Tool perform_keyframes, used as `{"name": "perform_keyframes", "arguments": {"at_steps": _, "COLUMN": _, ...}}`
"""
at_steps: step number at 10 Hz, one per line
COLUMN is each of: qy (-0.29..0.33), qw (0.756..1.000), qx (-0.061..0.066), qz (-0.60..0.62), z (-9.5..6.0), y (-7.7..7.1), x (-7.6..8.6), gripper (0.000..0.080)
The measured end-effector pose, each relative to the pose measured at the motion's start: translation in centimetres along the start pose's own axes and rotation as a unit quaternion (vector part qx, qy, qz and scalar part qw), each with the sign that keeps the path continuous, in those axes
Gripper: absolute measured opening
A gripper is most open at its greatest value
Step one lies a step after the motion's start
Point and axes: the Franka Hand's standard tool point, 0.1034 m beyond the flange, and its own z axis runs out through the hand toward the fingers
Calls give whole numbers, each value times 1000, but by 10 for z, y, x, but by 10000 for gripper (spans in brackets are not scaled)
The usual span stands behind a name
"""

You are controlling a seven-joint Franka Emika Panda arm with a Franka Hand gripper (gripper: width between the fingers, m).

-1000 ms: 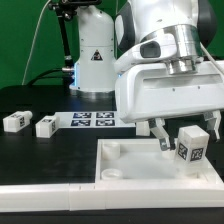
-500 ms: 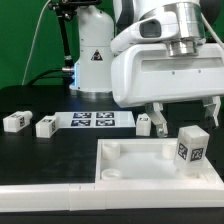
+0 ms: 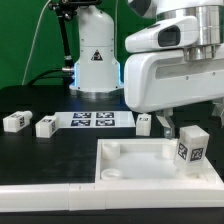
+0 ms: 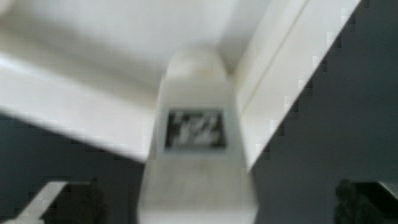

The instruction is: Assemble one leg

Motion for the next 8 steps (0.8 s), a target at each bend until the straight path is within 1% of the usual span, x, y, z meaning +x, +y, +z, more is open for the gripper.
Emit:
{"name": "perform_keyframes", "arguments": {"at_steps": 1, "qy": -25, "qw": 1000, "qx": 7, "qz": -1, "z": -1, "y": 0, "x": 5, "gripper": 649}}
{"name": "perform_keyframes", "arguments": {"at_steps": 2, "qy": -3, "qw": 1000, "qx": 2, "qz": -3, "z": -1, "y": 6, "x": 13, "gripper": 649}}
{"name": "perform_keyframes", "arguments": {"at_steps": 3, "qy": -4, "qw": 1000, "qx": 1, "qz": -1, "z": 0, "y": 10, "x": 12, "gripper": 649}}
{"name": "perform_keyframes", "arguments": {"at_steps": 5, "qy": -3, "qw": 1000, "qx": 1, "qz": -2, "z": 0, "y": 12, "x": 12, "gripper": 649}}
{"name": "perform_keyframes", "arguments": {"at_steps": 6, "qy": 5, "qw": 1000, "qx": -6, "qz": -9, "z": -1, "y": 12, "x": 16, "gripper": 649}}
{"name": "perform_keyframes", "arguments": {"at_steps": 7, "qy": 32, "qw": 998, "qx": -29, "qz": -35, "z": -4, "y": 7, "x": 25, "gripper": 649}}
{"name": "perform_keyframes", "arguments": {"at_steps": 8, "qy": 40, "qw": 998, "qx": -31, "qz": -42, "z": 2, "y": -2, "x": 20, "gripper": 527}}
